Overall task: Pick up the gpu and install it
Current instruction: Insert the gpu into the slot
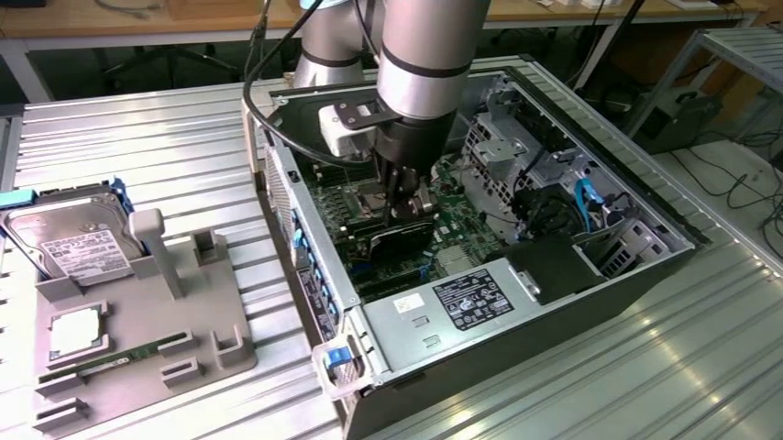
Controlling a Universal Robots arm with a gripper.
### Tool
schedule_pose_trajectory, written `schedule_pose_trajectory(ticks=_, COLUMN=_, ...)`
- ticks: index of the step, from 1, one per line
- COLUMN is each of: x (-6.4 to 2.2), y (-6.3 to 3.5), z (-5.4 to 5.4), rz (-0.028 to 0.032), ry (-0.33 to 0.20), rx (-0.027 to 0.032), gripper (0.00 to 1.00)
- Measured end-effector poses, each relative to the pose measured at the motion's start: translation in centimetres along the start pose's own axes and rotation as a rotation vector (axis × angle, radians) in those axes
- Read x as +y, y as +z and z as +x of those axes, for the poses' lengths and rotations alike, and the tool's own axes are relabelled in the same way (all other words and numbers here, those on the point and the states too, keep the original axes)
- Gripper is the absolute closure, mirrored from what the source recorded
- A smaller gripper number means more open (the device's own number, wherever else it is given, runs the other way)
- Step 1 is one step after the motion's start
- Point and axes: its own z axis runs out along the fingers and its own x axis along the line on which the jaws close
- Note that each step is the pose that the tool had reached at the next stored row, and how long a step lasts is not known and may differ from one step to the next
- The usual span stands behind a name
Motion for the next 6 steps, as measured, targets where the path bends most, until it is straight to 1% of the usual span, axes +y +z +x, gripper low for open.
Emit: schedule_pose_trajectory(ticks=6, x=0.0, y=0.0, z=0.0, rz=0.0, ry=0.0, rx=0.0001, gripper=0.89)
